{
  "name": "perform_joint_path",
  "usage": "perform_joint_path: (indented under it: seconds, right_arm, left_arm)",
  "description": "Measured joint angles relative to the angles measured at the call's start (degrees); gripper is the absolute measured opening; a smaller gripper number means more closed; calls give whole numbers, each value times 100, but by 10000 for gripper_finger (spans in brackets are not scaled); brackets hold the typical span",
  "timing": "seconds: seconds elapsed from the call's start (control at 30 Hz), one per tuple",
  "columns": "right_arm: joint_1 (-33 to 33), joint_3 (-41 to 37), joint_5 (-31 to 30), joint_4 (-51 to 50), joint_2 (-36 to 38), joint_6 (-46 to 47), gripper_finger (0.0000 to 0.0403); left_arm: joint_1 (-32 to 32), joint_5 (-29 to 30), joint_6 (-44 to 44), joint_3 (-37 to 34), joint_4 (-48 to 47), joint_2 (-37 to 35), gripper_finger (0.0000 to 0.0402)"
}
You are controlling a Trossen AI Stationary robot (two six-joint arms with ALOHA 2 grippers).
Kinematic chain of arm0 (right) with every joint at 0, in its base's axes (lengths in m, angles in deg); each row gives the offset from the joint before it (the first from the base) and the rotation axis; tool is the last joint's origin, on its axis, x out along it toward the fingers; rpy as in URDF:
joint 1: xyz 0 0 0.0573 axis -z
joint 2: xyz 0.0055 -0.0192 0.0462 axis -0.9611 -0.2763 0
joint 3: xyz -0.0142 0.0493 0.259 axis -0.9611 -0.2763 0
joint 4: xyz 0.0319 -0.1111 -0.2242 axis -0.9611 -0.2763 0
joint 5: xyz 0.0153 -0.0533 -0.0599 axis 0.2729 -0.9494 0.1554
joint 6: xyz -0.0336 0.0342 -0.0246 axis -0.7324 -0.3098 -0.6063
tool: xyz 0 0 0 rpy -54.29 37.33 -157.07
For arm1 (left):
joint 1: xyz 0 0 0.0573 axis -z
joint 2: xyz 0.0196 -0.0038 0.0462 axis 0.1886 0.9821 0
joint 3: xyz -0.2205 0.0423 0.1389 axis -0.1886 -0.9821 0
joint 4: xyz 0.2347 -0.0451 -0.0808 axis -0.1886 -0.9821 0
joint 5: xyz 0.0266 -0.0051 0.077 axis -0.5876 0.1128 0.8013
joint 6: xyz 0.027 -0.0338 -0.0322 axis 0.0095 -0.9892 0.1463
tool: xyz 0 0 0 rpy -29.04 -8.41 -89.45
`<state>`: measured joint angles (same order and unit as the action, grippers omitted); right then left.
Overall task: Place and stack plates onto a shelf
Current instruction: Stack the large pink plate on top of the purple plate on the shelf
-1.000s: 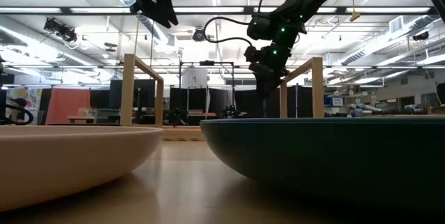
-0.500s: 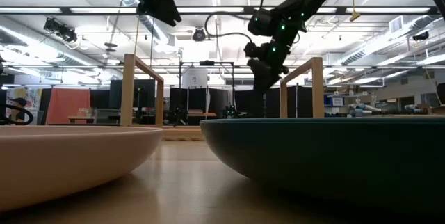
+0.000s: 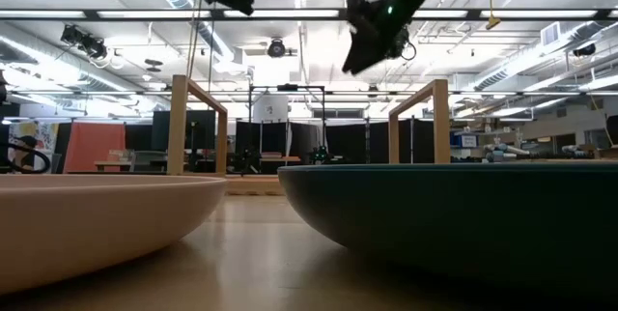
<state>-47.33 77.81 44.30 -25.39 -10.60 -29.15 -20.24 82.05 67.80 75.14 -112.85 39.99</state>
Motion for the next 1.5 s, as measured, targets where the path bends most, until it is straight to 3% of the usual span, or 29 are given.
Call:
perform_joint_path:
  seconds: [0.27,0.53,0.8,0.97,1.2,1.5]
  right_arm:
    - [-818,0,2,-206,543,0,213]
    - [-1774,1,5,-280,607,2,213]
    - [-2456,3,7,-300,434,2,213]
    - [-2688,3,4,-287,411,2,213]
    - [-2843,3,6,-270,411,2,213]
    - [-2890,3,4,-269,411,2,213]
  left_arm:
    - [1192,-2,-1279,0,-791,0,181]
    - [2504,29,-3211,0,-1489,0,181]
    - [3786,670,-5452,0,-1614,146,181]
    - [4405,808,-6645,-7,-1696,591,181]
    - [4909,793,-7526,-7,-1740,1430,181]
    - [5106,323,-7872,-7,-1826,2531,181]
